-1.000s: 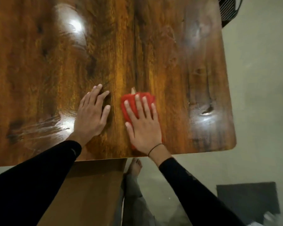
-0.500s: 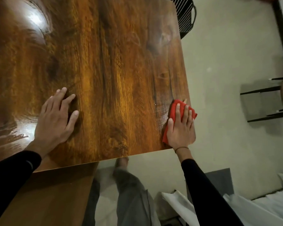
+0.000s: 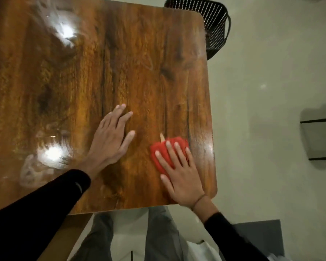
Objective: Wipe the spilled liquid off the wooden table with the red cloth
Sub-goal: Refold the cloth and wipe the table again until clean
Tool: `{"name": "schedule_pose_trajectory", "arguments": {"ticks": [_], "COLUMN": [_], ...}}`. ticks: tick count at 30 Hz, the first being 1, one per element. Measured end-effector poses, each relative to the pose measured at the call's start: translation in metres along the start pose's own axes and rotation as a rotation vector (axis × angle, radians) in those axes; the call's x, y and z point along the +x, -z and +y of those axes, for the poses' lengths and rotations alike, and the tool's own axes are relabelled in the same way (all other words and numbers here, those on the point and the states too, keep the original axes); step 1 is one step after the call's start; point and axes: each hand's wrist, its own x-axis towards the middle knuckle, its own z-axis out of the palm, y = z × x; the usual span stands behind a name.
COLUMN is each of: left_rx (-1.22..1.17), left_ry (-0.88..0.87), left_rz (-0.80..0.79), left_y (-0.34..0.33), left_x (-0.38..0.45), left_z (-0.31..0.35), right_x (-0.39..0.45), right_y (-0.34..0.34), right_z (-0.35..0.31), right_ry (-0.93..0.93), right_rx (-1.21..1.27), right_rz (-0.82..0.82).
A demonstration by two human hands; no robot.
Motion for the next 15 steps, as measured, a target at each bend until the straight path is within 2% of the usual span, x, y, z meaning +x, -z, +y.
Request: {"name": "schedule_pose_trajectory", "arguments": {"ticks": [2, 5, 11, 13, 15], "left_rx": [-0.005, 0.014, 0.063, 0.061, 0.070], "left_ry": [0.038, 0.053, 0.086, 0.102, 0.119], "left_rz": [0.025, 0.021, 0.043, 0.038, 0.029], "left_y": [-0.007, -0.015, -0.024, -0.025, -0.023], "left_x": [0.029, 0.052, 0.053, 0.053, 0.055], "left_z": [0.013, 0.017, 0.016, 0.016, 0.014], "right_x": [-0.036, -0.046, 0.059, 0.107, 0.140], "right_y": [-0.005, 0.000, 0.027, 0.037, 0.044], "right_z": [0.018, 0.055, 0.090, 0.094, 0.091], "right_ry": [-0.010, -0.177, -0.487, -0.447, -0.270], "right_rx": [-0.008, 0.021, 0.131, 0.080, 0.042], "right_rz": [-0.031, 0.004, 0.139, 0.131, 0.091]}}
